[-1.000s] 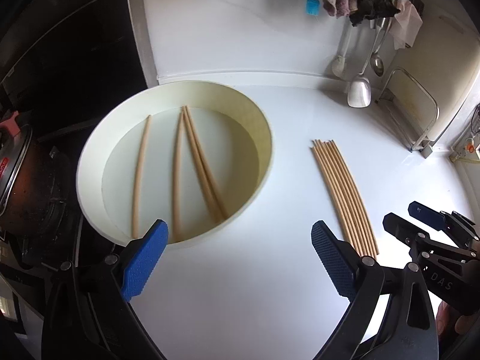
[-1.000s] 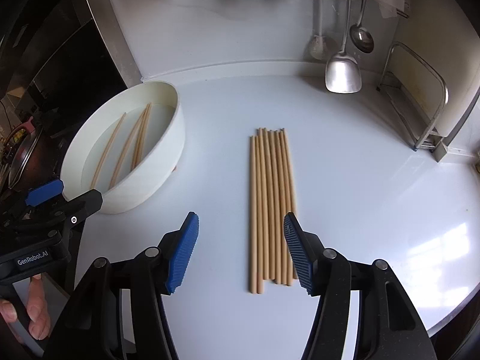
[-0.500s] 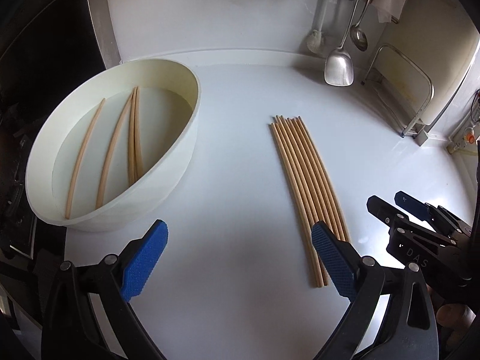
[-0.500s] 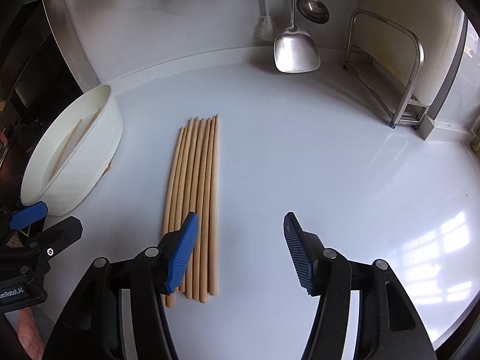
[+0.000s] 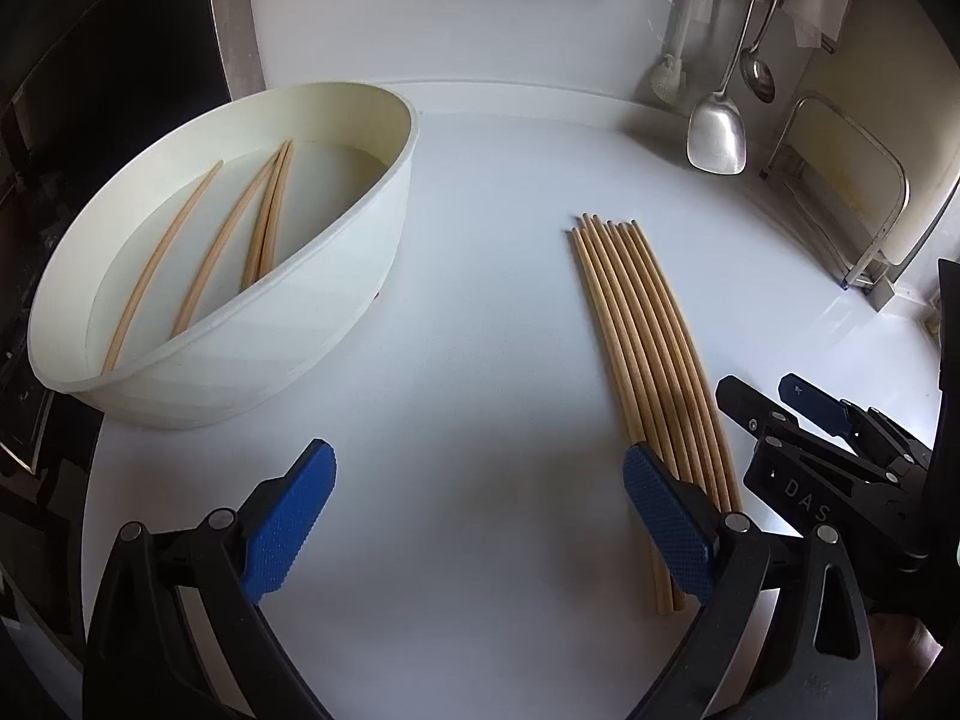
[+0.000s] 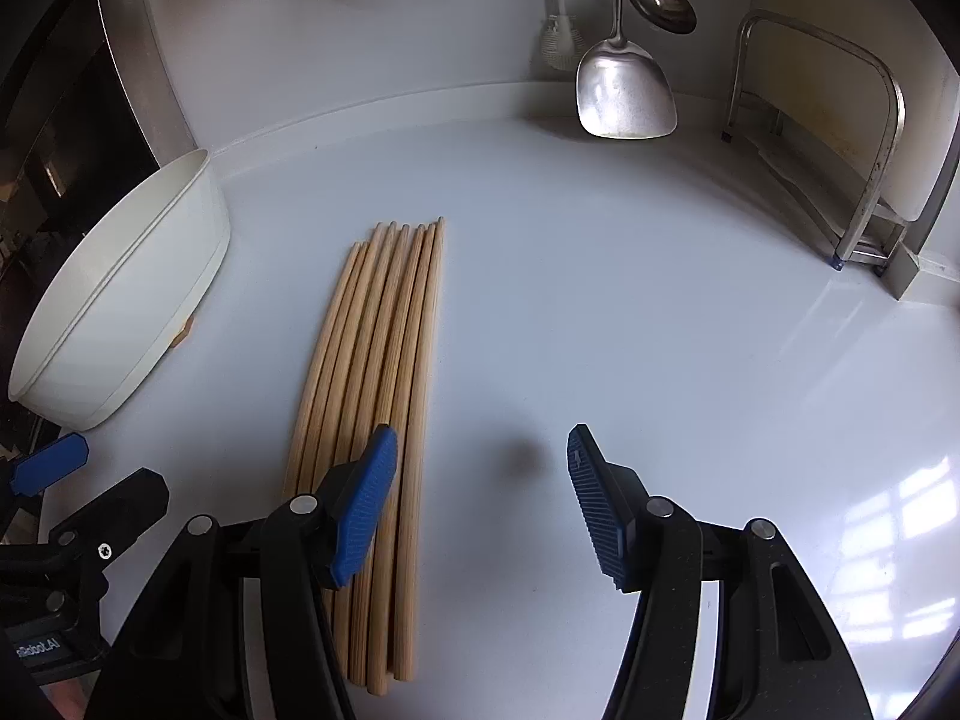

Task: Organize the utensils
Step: 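Move both grippers back over the remaining wooden chopsticks on the counter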

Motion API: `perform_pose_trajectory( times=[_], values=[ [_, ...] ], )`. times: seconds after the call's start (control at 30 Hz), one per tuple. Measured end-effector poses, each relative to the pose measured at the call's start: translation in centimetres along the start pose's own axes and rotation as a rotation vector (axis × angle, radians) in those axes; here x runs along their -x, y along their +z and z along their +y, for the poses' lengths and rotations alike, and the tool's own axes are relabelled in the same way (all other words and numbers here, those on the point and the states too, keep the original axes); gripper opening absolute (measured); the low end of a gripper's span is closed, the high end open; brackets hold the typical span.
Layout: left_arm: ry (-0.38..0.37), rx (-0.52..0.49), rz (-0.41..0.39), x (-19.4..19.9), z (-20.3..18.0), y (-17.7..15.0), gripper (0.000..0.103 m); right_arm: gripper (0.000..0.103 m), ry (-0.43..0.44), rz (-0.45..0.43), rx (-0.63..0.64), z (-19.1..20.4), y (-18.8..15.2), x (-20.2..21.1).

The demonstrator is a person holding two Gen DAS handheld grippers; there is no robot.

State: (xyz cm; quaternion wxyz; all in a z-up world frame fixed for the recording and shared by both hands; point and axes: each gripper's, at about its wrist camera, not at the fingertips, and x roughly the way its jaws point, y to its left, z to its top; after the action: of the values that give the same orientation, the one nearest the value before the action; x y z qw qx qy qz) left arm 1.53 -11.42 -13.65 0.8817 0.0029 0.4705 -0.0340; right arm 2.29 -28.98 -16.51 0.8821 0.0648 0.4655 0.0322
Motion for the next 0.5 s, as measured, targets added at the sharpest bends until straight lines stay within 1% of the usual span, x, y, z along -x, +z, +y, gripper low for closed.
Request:
perform_pose_trajectory(
  times=[0.13,0.23,0.4,0.5],
  values=[
    [0.013,-0.006,-0.008,0.03,0.04,-0.08,0.095,0.057,-0.019,0.000,0.013,0.13,0.12,-0.35],
    [0.009,0.005,-0.009,-0.06,0.17,-0.03,0.095,0.057,-0.024,0.004,0.023,0.24,0.11,-0.65],
    [0.014,-0.006,-0.010,-0.12,-0.06,0.03,0.095,0.057,-0.053,0.001,0.058,0.57,-0.23,-0.74],
    [0.014,-0.007,-0.011,-0.22,-0.08,0.19,0.095,0.057,-0.055,-0.002,0.067,0.59,-0.40,-0.77]
  ],
)
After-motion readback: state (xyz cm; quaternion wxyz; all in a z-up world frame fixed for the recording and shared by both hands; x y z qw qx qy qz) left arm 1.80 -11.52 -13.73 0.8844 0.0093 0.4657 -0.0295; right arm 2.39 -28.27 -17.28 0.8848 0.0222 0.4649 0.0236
